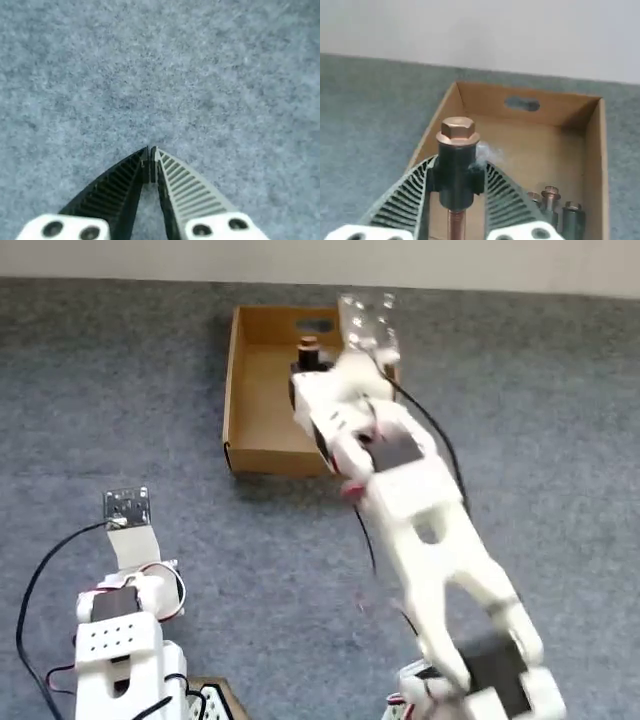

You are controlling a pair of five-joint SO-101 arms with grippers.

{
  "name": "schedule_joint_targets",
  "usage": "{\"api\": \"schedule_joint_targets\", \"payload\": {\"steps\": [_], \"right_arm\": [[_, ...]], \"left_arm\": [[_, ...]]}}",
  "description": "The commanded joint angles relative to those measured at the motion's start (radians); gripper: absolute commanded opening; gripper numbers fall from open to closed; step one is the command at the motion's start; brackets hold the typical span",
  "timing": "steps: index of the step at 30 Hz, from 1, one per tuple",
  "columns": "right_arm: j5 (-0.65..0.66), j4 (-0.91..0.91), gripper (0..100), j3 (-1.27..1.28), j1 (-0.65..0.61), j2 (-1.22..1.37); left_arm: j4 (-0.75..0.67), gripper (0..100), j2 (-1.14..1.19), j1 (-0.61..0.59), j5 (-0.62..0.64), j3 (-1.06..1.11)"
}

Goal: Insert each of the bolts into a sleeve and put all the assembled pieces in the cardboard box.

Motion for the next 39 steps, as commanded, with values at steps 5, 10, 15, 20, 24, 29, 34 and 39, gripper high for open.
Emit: {"api": "schedule_joint_targets", "payload": {"steps": [5, 10, 15, 20, 24, 29, 34, 39], "right_arm": [[-0.011, -0.001, 0.7, -0.338, -0.015, 0.438], [-0.011, 0.031, 0.7, -0.487, -0.019, 0.656], [-0.017, 0.205, 0.7, -0.611, -0.021, 0.753], [-0.161, 0.306, 0.7, -0.737, -0.013, 0.846], [-0.16, 0.414, 0.7, -0.86, -0.025, 0.923], [-0.16, 0.495, 0.7, -1.009, -0.025, 1.04], [-0.16, 0.553, 1.0, -1.162, -0.024, 1.145], [-0.166, 0.665, 8.1, -1.334, -0.013, 1.201]], "left_arm": [[-0.011, 4, -0.008, -0.01, -0.003, -0.002], [-0.011, 4, -0.008, -0.01, -0.003, -0.002], [-0.011, 4, -0.008, -0.01, -0.003, -0.002], [-0.011, 4, -0.008, -0.01, -0.003, -0.002], [-0.011, 4, -0.008, -0.01, -0.003, -0.002], [-0.011, 4, -0.008, -0.01, -0.003, -0.002], [-0.011, 4, -0.008, -0.012, -0.003, -0.002], [-0.011, 4, -0.008, -0.012, -0.003, -0.002]]}}
